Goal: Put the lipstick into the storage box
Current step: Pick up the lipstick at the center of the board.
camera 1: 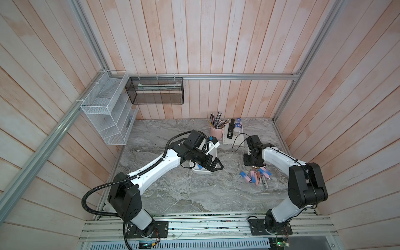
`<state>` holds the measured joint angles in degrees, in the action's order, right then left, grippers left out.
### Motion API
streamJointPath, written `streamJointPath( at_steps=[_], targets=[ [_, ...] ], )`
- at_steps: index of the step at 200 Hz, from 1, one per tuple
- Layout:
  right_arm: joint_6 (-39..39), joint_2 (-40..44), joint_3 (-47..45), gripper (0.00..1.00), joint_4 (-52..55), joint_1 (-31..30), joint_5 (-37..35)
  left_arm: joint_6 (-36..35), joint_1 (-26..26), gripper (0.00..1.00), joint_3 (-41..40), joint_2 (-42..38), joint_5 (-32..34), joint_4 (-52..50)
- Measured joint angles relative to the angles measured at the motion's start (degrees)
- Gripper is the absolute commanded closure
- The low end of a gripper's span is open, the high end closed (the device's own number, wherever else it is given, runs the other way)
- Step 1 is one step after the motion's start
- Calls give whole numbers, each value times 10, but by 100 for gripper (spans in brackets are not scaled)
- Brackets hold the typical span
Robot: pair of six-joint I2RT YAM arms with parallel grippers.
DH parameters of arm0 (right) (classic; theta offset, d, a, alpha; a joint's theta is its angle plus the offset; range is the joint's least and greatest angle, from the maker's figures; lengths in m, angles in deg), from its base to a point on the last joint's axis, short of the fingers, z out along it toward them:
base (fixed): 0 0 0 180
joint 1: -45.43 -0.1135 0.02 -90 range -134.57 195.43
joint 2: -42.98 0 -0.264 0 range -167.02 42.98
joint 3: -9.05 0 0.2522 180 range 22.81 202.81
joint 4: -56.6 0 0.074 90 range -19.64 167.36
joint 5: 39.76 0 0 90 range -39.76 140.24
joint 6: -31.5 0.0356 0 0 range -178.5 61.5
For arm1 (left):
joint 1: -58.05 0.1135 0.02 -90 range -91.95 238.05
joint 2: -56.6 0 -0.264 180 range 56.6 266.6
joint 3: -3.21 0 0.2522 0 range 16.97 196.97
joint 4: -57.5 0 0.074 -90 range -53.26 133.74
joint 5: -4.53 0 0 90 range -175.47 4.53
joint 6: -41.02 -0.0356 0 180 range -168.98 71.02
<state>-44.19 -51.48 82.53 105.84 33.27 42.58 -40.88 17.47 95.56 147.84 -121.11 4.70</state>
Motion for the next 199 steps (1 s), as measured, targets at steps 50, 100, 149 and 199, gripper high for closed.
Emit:
streamJointPath(
  at_steps=[50,100,149,199],
  targets=[
    [-23,-32,0,60,-14,20,1,0,0,0,0,0,11,0],
    [-33,-55,1,68,-23,22,12,0,0,0,0,0,22,0],
    [-38,-60,3,80,-27,22,17,1,0,0,0,2,44,-2],
    [-32,-59,31,81,-7,21,18,3,0,0,0,4,66,-9]
  ],
)
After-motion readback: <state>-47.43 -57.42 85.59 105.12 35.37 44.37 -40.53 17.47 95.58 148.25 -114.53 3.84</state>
